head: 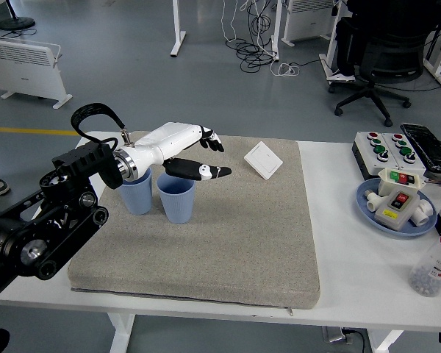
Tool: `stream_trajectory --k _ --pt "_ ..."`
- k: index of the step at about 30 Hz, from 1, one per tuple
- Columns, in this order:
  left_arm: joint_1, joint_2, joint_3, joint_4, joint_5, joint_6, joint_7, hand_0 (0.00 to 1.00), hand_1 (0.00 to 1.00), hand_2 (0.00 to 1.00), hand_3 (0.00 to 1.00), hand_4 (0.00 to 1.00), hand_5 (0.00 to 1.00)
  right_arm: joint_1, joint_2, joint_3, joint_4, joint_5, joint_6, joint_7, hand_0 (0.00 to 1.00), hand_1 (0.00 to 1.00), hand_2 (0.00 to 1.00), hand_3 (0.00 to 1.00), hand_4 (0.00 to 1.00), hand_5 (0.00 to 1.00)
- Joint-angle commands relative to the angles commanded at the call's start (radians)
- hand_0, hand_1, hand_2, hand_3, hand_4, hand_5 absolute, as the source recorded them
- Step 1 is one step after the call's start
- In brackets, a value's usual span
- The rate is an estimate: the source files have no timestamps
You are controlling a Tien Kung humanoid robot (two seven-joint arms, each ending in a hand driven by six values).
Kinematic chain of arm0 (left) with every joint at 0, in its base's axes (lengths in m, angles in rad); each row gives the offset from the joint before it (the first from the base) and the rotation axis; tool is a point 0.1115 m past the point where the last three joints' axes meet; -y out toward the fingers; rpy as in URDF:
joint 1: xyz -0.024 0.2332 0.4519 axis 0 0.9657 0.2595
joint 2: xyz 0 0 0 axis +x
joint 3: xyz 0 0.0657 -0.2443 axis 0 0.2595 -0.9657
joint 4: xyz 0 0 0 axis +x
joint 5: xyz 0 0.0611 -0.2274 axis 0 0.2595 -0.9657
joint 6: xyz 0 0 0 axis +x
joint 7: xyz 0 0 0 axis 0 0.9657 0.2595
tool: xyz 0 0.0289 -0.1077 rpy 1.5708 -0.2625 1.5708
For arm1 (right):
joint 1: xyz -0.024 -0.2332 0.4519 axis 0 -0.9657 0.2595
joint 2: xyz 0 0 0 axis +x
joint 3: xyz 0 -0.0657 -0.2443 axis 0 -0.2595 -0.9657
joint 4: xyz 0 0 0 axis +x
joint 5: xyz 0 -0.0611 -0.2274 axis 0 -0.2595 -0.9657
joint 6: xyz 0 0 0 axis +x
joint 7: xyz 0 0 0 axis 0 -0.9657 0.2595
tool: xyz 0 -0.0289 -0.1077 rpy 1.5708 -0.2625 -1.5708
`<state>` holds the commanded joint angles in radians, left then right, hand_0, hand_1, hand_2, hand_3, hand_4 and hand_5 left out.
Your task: Push cup pick cup insert cup
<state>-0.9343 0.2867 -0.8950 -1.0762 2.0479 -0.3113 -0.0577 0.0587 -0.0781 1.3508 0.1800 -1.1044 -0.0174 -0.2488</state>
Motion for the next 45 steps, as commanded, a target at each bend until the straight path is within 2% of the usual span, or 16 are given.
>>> stream_trajectory --k 4,5,8,10,11,16,17,22,23,28,29,34,35,40,41,45 --pt "-0.05 -0.023 0.043 0.078 0.073 -0.057 0.03 0.941 0.937 0.998 0.921 0.998 0.711 -0.002 -0.001 -0.004 0.0 0.007 0.001 0.0 0.694 0.596 0.609 0.544 0.1 0.44" --pt "-0.058 -0.028 0.048 0.092 0.079 -0.064 0.033 0.985 0.965 0.998 0.988 0.998 0.645 -0.002 -0.001 -0.004 0.0 0.006 0.002 0.001 0.694 0.596 0.609 0.544 0.101 0.439" --pt "-0.09 -0.04 0.082 0.155 0.099 -0.095 0.054 0.985 0.965 0.998 0.988 0.998 0.645 -0.003 -0.002 -0.007 0.0 0.009 0.002 0.001 0.694 0.596 0.609 0.544 0.101 0.439" --pt "-0.108 -0.043 0.115 0.183 0.104 -0.113 0.062 0.985 0.965 0.998 0.988 0.998 0.645 -0.004 -0.002 -0.01 0.0 0.012 0.003 0.002 0.694 0.596 0.609 0.544 0.101 0.439" --pt "-0.114 -0.044 0.128 0.193 0.107 -0.125 0.067 0.972 0.959 0.998 0.983 0.998 0.599 -0.004 -0.002 -0.01 0.0 0.013 0.003 0.002 0.694 0.596 0.609 0.544 0.102 0.44" --pt "-0.141 -0.067 0.173 0.25 0.154 -0.17 0.071 0.972 0.959 0.998 0.983 0.998 0.599 -0.003 -0.004 -0.014 0.0 0.01 0.003 0.001 0.694 0.596 0.609 0.544 0.102 0.44" --pt "-0.144 -0.07 0.176 0.257 0.164 -0.172 0.069 0.949 0.95 0.998 0.971 0.922 0.383 -0.003 -0.004 -0.012 0.0 0.006 0.003 0.001 0.694 0.596 0.609 0.545 0.103 0.441" --pt "-0.156 -0.089 0.177 0.294 0.181 -0.158 0.051 0.949 0.95 0.998 0.971 0.922 0.383 -0.001 -0.004 -0.013 0.0 -0.002 0.004 -0.002 0.694 0.596 0.609 0.545 0.103 0.441" --pt "-0.159 -0.092 0.179 0.303 0.185 -0.156 0.049 0.908 0.931 0.998 0.965 0.844 0.235 -0.001 -0.005 -0.014 0.0 0.0 0.005 -0.002 0.694 0.596 0.609 0.545 0.103 0.441" --pt "-0.166 -0.098 0.189 0.331 0.212 -0.16 0.046 0.908 0.931 0.998 0.965 0.844 0.235 0.0 -0.008 -0.022 0.0 0.007 0.007 -0.002 0.694 0.596 0.609 0.545 0.103 0.441" --pt "-0.166 -0.098 0.189 0.334 0.215 -0.161 0.046 0.714 0.83 0.976 0.907 0.738 0.103 0.0 -0.008 -0.023 0.0 0.008 0.007 -0.002 0.694 0.596 0.609 0.545 0.104 0.438" --pt "-0.162 -0.101 0.185 0.349 0.221 -0.16 0.041 0.714 0.83 0.976 0.907 0.738 0.103 -0.003 -0.008 -0.025 0.0 0.012 0.007 -0.002 0.694 0.596 0.609 0.545 0.104 0.438" --pt "-0.161 -0.102 0.182 0.352 0.221 -0.158 0.038 0.548 0.721 0.894 0.801 0.684 0.06 -0.004 -0.008 -0.026 0.0 0.012 0.007 -0.002 0.694 0.597 0.608 0.545 0.104 0.435" --pt "-0.155 -0.102 0.179 0.352 0.207 -0.15 0.026 0.548 0.721 0.894 0.801 0.684 0.06 -0.007 -0.008 -0.026 0.0 0.012 0.006 -0.002 0.694 0.597 0.608 0.545 0.104 0.435" --pt "-0.154 -0.103 0.179 0.353 0.204 -0.148 0.024 0.478 0.661 0.815 0.7 0.661 0.036 -0.007 -0.008 -0.026 0.0 0.011 0.006 -0.002 0.694 0.597 0.608 0.545 0.104 0.438" --pt "-0.151 -0.104 0.176 0.357 0.202 -0.133 0.011 0.478 0.661 0.815 0.7 0.661 0.036 -0.009 -0.008 -0.026 0.0 0.01 0.006 -0.002 0.694 0.597 0.608 0.545 0.104 0.438"
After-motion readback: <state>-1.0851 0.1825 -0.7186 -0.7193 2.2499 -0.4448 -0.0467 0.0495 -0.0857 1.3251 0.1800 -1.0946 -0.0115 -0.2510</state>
